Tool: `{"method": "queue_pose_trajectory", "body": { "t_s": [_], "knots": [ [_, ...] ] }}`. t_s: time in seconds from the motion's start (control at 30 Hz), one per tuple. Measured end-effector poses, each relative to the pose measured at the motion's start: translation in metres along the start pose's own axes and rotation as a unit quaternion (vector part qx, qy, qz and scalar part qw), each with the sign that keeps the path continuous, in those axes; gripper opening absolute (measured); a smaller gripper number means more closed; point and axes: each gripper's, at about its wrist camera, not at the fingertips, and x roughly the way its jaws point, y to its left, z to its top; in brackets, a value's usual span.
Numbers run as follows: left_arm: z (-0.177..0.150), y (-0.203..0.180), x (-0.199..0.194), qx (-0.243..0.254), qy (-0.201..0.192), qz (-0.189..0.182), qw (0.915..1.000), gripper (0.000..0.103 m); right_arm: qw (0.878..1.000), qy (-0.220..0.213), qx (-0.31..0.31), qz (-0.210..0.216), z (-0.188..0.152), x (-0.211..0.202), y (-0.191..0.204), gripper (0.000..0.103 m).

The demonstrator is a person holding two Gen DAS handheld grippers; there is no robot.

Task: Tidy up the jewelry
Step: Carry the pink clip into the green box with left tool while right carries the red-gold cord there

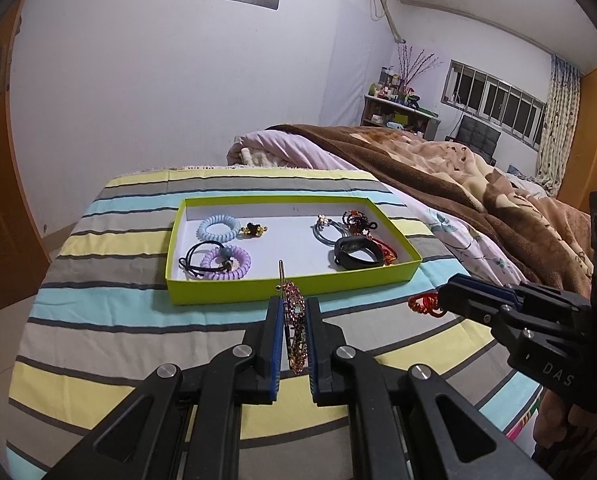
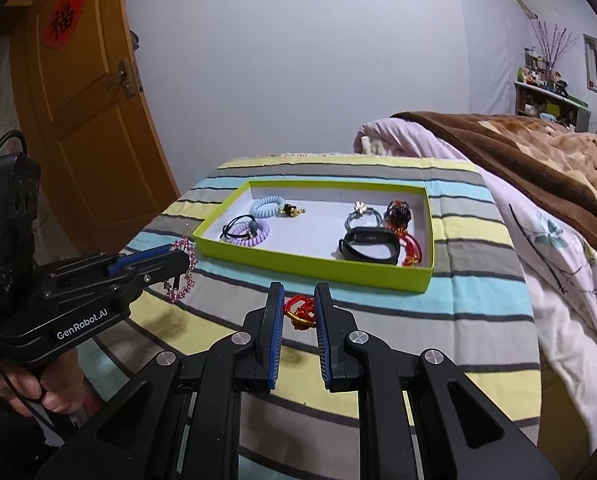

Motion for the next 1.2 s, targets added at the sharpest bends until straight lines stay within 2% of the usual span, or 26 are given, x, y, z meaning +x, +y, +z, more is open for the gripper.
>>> {"method": "queue_pose_trajectory", "body": {
  "t_s": [0.33, 0.7, 0.97, 1.2],
  "knots": [
    [0.026, 0.010, 0.012, 0.011, -0.007, 0.011, 0.9999, 0.010, 1.000, -0.014, 0.001, 0.012, 0.034, 0.019, -0.009, 0.016],
    [0.063, 0.028, 0.053, 0.009, 0.001, 0.011, 0.9999, 0.010, 0.999, -0.013, 0.012, 0.027, 0.076, 0.054, -0.026, 0.016],
    [0.077, 0.040, 0.095, 0.010, 0.018, 0.010, 0.9997, 0.010, 1.000, 0.002, 0.012, 0.026, 0.088, 0.090, -0.036, 0.016],
    [0.078, 0.041, 0.129, 0.018, 0.042, 0.009, 0.9989, 0.010, 0.999, 0.032, 0.017, 0.026, 0.085, 0.128, -0.048, 0.016]
  ]
}}
